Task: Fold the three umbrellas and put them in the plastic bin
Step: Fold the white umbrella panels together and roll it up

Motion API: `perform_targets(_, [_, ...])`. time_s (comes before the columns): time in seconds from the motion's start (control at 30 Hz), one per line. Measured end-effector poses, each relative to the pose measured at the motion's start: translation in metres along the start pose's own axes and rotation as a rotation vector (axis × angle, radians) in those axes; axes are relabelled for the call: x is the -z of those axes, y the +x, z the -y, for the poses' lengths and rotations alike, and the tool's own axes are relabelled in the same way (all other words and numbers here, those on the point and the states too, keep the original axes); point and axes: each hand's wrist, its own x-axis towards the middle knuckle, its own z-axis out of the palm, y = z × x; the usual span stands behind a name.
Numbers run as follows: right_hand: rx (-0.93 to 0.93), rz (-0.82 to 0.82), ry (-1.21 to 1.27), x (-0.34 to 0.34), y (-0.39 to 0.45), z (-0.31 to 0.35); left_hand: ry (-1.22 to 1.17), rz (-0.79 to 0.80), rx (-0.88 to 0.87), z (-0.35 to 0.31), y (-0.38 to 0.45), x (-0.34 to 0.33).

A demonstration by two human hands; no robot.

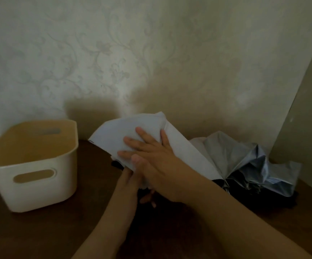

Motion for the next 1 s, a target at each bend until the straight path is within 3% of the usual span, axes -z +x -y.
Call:
perform_targets(0.07, [-0.011, 0.004, 0.167, 0.011, 0.002, 0.0, 0.008, -0.025, -0.011, -0.001, 0.001, -0.002])
perform_targets(0.13, [-0.073, -0.145, 0.297, 0.017, -0.003, -0.002, -0.031, -0.063, -0.004, 0.001, 0.002, -0.002])
perform_targets(0.23, [-0.023, -0.366, -0.021, 0.007, -0.017, -0.004, -0.035, -0.069, -0.034, -0.005, 0.001, -0.004])
perform_targets(0.37, [0.049, -0.263, -0.323, 0.002, -0.015, -0.012, 0.071, -0.083, -0.064, -0.006, -0.001, -0.011])
perform_targets(0.5, [0.102, -0.211, -0.439, 0.013, -0.002, -0.014, 0.161, -0.089, -0.115, -0.014, -0.008, -0.015])
perform_targets(0.63, [0.115, -0.011, -0.543, 0.027, 0.011, -0.013, 0.207, -0.011, -0.078, -0.016, -0.013, -0.015])
perform_targets(0.7, [0.097, 0.022, -0.418, 0.03, 0.017, -0.016, 0.249, -0.013, -0.047, -0.015, -0.01, -0.012])
perform_targets(0.8, [0.038, -0.157, -0.169, 0.03, 0.015, -0.033, 0.264, -0.012, 0.003, -0.011, -0.005, -0.005])
perform_targets(0.9, [-0.241, -0.392, -0.025, 0.042, 0.008, -0.048, 0.298, 0.011, 0.026, -0.009, -0.005, -0.001])
perform_targets(1.0, [-0.47, -0.383, 0.248, 0.067, 0.007, -0.053, 0.331, 0.011, 0.002, -0.009, -0.006, -0.002])
